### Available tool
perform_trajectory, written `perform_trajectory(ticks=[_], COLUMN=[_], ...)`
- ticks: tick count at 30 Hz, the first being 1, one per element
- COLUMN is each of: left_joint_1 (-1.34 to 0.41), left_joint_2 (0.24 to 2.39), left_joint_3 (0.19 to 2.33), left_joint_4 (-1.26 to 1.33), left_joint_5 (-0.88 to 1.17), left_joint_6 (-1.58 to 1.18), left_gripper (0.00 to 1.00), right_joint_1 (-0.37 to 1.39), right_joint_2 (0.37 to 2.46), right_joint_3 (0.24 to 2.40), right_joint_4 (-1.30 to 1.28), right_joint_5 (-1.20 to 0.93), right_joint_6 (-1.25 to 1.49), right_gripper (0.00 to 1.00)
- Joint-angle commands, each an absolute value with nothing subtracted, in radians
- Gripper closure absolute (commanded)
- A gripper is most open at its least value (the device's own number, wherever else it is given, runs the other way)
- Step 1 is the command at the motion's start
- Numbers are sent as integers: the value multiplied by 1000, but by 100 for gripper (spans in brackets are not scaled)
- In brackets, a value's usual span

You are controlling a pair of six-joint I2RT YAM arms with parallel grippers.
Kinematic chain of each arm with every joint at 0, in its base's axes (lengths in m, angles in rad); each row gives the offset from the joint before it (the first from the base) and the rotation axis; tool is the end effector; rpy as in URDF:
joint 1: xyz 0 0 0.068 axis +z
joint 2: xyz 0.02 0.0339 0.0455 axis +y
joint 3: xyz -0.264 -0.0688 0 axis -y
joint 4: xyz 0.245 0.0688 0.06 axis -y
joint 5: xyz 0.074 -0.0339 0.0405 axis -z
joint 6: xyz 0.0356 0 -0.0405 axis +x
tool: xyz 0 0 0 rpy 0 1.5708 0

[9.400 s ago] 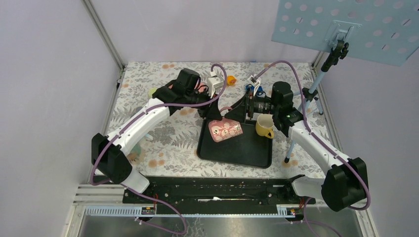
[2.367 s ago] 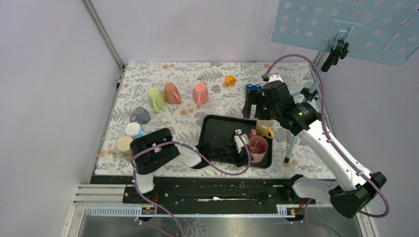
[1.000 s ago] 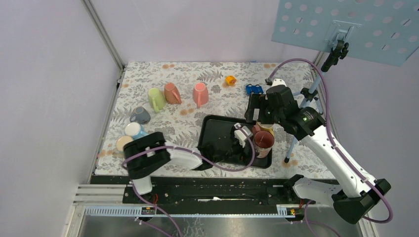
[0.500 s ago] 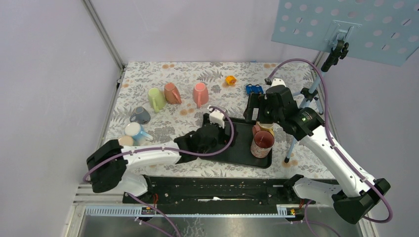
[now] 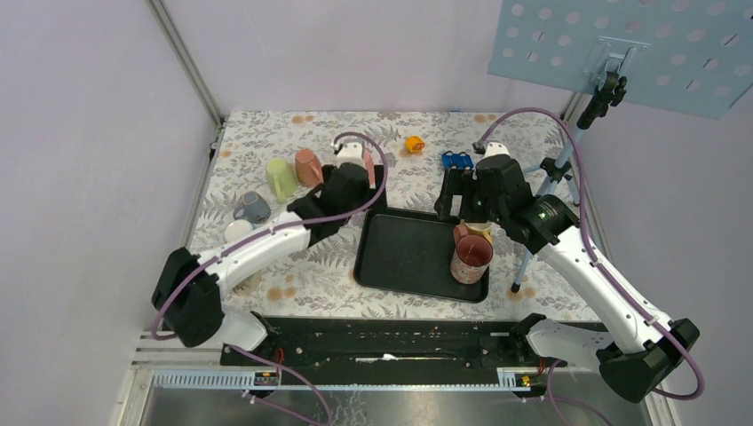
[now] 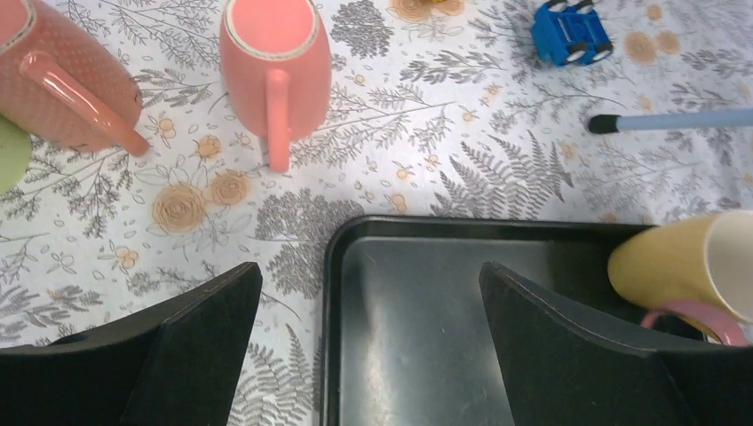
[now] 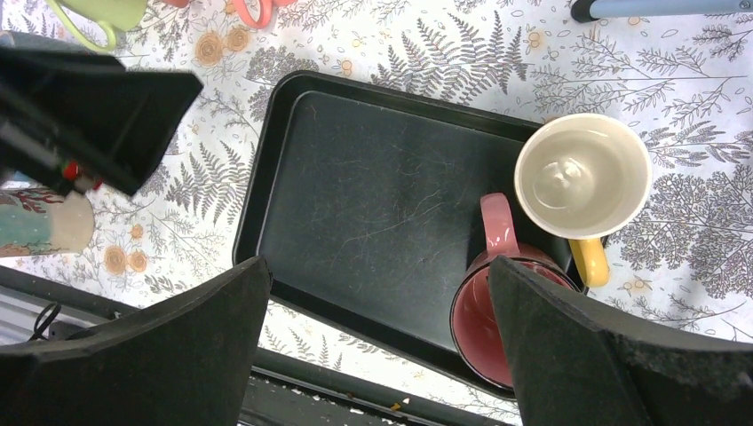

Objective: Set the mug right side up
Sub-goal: Turn over the cup at the center of the board.

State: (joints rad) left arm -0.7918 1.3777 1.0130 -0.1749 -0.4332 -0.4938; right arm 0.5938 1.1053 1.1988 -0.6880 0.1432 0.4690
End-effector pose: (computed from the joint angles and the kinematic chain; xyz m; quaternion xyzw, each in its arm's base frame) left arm 0.2290 -0.2107 0.2866 0.0213 0.8560 -0.1390 0.4975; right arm 0.1937 0.1247 0.3708 -0.0214 0.8813 0.1826 0.4353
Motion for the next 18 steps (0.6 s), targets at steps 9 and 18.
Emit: perform_trajectory(ticks=[9, 18], left_joint_1=[-553, -506], left_joint_2=[1735, 1952], left_joint_3=[1397, 1621], left_joint_4=[-415, -546], left_joint_5=[-157, -136], left_joint_6=[-331, -253], left_gripper=[9, 22], right_joint_1=[601, 602], right_joint_2=[1064, 1048], right_joint_3=[1178, 1173], right_joint_4=[-658, -670], right_joint_5=[117, 116], right_joint_6=[487, 494], right_gripper=[0, 0])
